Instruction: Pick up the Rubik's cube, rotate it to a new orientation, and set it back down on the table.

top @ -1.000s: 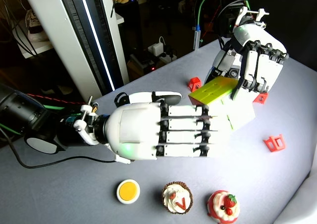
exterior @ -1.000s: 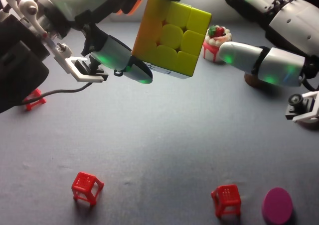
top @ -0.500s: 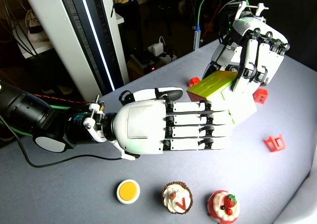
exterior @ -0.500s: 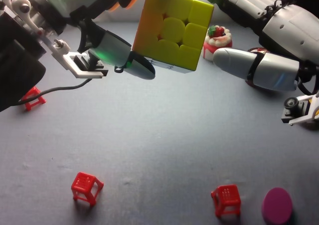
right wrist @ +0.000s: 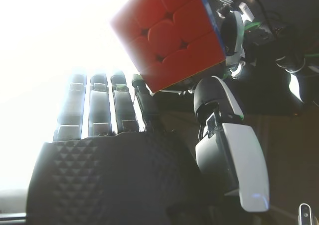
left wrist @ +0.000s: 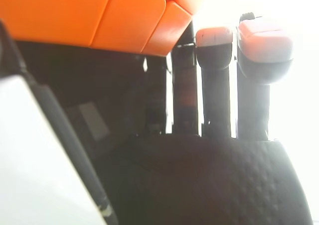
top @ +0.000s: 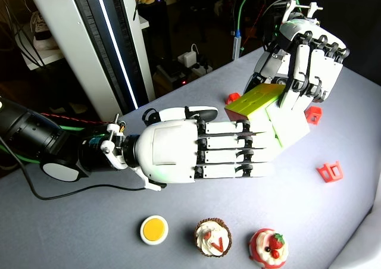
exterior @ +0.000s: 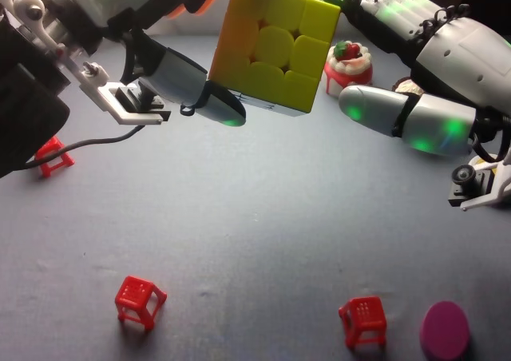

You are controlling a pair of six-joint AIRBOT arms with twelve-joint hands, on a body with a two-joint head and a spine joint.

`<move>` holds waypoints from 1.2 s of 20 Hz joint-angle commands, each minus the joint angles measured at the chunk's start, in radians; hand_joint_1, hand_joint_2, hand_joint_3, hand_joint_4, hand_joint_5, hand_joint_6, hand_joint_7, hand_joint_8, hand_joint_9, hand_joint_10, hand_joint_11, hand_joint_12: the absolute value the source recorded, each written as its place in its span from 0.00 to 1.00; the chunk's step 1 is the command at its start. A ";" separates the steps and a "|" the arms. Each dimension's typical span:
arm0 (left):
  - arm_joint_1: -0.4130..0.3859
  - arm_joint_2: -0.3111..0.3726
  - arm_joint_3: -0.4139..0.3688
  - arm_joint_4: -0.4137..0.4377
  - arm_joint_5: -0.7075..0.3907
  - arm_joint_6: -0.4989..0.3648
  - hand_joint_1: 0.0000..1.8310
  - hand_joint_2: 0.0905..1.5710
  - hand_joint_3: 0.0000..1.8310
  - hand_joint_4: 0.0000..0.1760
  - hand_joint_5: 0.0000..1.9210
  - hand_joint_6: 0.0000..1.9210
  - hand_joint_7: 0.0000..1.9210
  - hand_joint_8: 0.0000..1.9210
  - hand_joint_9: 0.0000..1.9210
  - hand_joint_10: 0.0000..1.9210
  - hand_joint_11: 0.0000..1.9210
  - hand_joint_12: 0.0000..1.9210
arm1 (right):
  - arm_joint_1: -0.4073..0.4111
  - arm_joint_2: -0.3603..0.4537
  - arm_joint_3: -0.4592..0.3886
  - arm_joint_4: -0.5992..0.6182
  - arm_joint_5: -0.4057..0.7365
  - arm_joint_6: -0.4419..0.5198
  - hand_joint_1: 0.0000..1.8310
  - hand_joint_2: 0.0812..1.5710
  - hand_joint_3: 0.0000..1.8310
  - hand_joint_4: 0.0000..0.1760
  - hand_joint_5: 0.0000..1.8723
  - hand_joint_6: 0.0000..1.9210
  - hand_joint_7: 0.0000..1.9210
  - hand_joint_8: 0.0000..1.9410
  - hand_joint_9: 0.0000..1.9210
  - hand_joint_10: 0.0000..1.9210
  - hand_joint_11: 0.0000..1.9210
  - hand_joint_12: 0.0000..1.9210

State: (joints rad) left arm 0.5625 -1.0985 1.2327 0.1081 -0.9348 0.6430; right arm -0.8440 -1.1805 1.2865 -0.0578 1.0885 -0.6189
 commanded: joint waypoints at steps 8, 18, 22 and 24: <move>-0.005 0.007 0.000 -0.062 -0.162 0.004 0.64 0.34 0.83 0.26 0.47 0.98 0.52 1.00 0.64 1.00 0.69 1.00 | -0.008 -0.002 -0.051 -0.061 0.161 0.006 0.00 0.85 0.00 0.00 0.01 0.33 0.13 0.01 0.00 0.44 0.00 0.74; 0.001 0.005 0.005 -0.086 -0.159 0.007 0.66 0.30 0.87 0.06 0.50 0.95 0.55 1.00 0.68 1.00 0.74 1.00 | -0.014 0.002 -0.078 -0.137 0.167 0.006 0.00 0.85 0.00 0.00 0.11 0.34 0.14 0.14 0.00 0.51 0.00 0.76; 0.001 0.001 0.007 -0.090 -0.158 0.008 0.66 0.30 0.86 0.09 0.50 0.95 0.54 1.00 0.68 1.00 0.75 1.00 | -0.023 0.002 -0.081 -0.157 0.167 0.006 0.05 0.83 0.00 0.00 0.06 0.35 0.12 0.14 0.00 0.47 0.00 0.82; 0.000 0.001 0.007 -0.090 -0.157 0.008 0.66 0.29 0.88 0.08 0.52 0.94 0.55 1.00 0.69 1.00 0.76 1.00 | -0.030 0.002 -0.081 -0.158 0.166 0.006 0.06 0.82 0.00 0.00 0.04 0.37 0.10 0.16 0.00 0.48 0.00 0.85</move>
State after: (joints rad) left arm 0.5774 -1.0935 1.2381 0.0456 -0.9165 0.6670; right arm -0.8806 -1.1755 1.2091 -0.2302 1.1469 -0.6216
